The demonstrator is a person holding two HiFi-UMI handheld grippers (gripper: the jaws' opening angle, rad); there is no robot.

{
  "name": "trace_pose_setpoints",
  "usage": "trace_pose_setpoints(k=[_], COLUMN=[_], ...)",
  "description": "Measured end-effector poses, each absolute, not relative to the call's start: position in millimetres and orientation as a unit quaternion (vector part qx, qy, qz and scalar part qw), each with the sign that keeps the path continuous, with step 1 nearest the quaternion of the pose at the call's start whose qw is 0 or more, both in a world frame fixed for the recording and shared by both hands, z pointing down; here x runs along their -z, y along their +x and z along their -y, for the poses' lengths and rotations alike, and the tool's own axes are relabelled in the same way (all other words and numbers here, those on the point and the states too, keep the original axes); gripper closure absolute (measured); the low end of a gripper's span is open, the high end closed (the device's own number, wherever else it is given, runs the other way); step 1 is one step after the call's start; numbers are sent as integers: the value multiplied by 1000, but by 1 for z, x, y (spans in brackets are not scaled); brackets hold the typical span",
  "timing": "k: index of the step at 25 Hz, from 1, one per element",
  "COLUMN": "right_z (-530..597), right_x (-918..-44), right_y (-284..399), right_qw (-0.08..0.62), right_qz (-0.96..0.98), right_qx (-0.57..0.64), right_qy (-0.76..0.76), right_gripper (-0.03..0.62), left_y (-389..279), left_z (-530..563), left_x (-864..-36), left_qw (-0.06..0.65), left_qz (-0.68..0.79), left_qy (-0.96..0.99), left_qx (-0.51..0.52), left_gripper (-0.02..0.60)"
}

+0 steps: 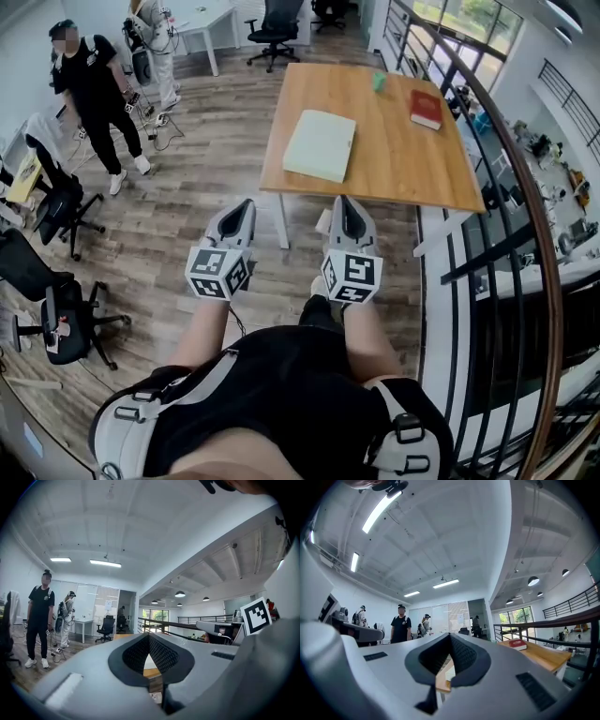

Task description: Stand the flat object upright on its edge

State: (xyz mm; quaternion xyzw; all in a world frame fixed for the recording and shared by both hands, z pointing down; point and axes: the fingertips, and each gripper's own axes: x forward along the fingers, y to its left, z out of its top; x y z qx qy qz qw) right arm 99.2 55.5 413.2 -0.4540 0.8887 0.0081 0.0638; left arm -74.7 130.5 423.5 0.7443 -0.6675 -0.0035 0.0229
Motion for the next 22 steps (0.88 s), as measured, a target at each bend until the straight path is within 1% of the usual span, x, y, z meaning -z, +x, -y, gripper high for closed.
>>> trace_pose_setpoints(k=[14, 22], right_z=[119, 211], right_x=[-411, -424], right_y=[79, 77], right_qw=[80, 58], right_qz=[-888, -892], right_qx=[-3, 14], right_qy=[-454, -449], right_gripper=[590, 589], left_y=[-92, -94], left_z=[40, 136], left_x=[-420, -427], left_qw=[18, 32], left_qz=[673, 672], left_qy=[739, 739], left_qx=[-7, -17], left_gripper=[580, 580])
